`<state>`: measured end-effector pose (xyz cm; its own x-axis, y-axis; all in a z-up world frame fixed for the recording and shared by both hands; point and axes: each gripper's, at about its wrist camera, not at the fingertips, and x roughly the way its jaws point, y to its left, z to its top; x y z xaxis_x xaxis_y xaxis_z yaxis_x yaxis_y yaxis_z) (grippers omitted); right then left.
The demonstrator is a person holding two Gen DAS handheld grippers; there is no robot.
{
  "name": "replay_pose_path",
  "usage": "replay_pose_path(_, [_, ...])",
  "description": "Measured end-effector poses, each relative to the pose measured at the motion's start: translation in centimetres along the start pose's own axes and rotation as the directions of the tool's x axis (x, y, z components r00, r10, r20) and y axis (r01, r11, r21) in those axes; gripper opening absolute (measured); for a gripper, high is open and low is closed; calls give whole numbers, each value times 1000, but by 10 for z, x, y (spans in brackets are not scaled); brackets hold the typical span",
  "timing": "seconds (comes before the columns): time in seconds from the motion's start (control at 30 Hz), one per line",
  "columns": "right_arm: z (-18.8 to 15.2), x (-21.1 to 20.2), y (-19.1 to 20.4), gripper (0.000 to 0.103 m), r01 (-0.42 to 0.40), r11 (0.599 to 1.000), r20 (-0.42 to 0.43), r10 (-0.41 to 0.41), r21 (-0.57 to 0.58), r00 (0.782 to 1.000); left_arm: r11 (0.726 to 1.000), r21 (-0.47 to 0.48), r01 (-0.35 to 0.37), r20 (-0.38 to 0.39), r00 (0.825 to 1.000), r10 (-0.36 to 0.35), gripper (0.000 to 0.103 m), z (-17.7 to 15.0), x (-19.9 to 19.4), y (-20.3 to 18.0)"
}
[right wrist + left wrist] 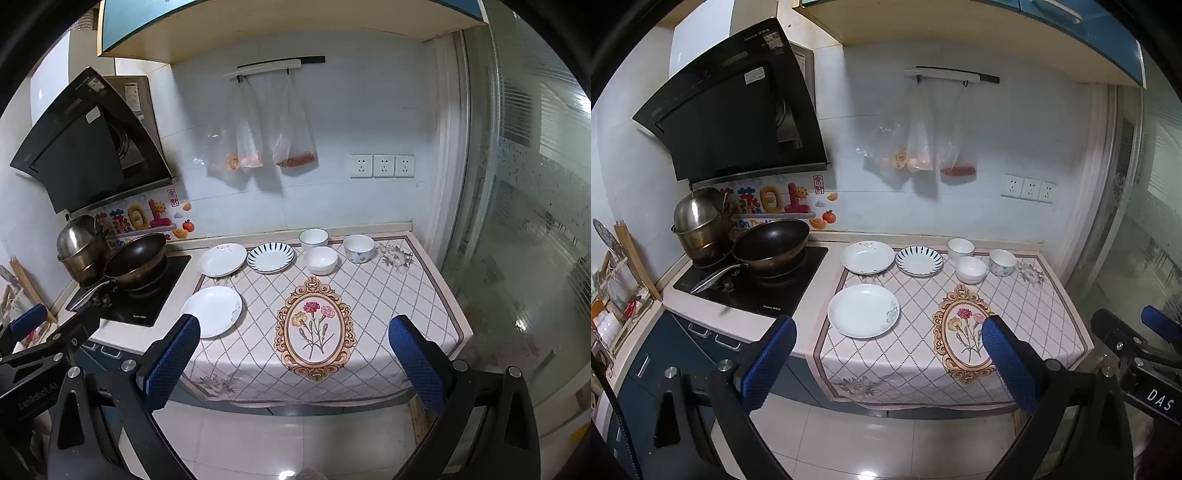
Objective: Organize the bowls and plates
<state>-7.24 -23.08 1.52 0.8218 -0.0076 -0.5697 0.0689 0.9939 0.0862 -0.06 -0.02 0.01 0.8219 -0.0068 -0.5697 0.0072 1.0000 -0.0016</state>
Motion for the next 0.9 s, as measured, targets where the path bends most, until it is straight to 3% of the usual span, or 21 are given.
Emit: replay_pose_path(0.9, [-2,-7,-10,103,-5,1000,-4,6,5,1000,1000,0,12,23,1000,-12,103,-2,-11,-13])
